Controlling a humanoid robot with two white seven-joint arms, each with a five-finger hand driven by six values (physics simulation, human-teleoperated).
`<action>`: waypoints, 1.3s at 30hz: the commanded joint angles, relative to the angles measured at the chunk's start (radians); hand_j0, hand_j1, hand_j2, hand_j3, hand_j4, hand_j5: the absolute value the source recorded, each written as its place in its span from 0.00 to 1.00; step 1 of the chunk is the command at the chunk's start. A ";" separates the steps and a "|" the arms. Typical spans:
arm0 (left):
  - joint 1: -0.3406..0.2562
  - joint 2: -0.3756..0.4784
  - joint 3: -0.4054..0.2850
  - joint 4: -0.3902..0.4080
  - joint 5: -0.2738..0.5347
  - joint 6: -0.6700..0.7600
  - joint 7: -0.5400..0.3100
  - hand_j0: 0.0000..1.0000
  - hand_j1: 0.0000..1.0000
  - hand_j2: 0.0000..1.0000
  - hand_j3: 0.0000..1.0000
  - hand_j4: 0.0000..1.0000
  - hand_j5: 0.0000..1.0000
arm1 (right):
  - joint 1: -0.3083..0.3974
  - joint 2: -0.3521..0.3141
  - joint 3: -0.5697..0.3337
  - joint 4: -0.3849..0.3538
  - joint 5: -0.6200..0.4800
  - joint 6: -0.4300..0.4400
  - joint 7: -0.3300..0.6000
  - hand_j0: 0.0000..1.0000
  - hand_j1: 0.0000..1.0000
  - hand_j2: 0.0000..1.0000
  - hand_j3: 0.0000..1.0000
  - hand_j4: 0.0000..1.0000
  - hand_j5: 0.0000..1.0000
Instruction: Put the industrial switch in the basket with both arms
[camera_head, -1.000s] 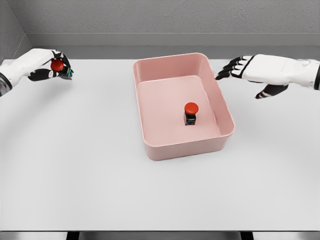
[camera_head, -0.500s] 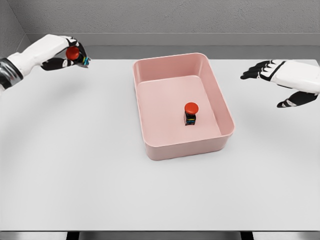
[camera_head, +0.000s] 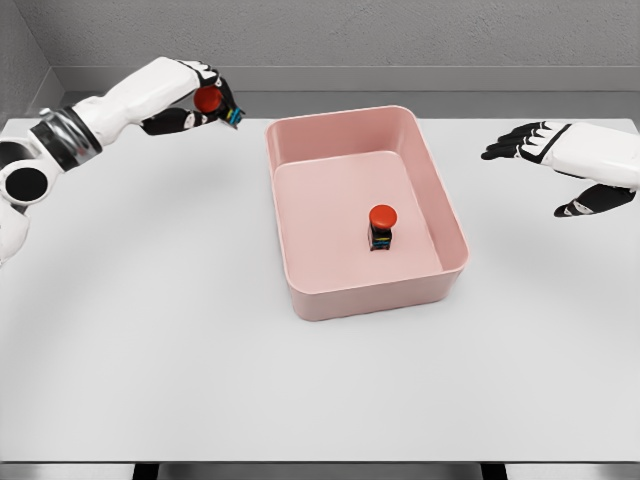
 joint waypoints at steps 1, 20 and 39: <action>-0.003 -0.030 -0.022 -0.016 0.015 0.004 0.003 0.46 0.46 0.46 0.46 0.46 0.46 | 0.000 -0.002 -0.003 0.002 -0.006 0.001 0.000 1.00 1.00 1.00 1.00 1.00 1.00; -0.071 -0.238 -0.120 -0.014 0.005 0.004 -0.019 0.51 0.51 0.51 0.51 0.51 0.51 | 0.000 -0.002 -0.003 0.006 -0.005 0.001 0.000 1.00 1.00 1.00 1.00 1.00 1.00; -0.112 -0.324 -0.118 -0.009 0.002 0.004 -0.019 1.00 1.00 1.00 1.00 1.00 1.00 | 0.000 -0.002 -0.003 0.006 -0.005 0.001 0.000 1.00 1.00 1.00 1.00 1.00 1.00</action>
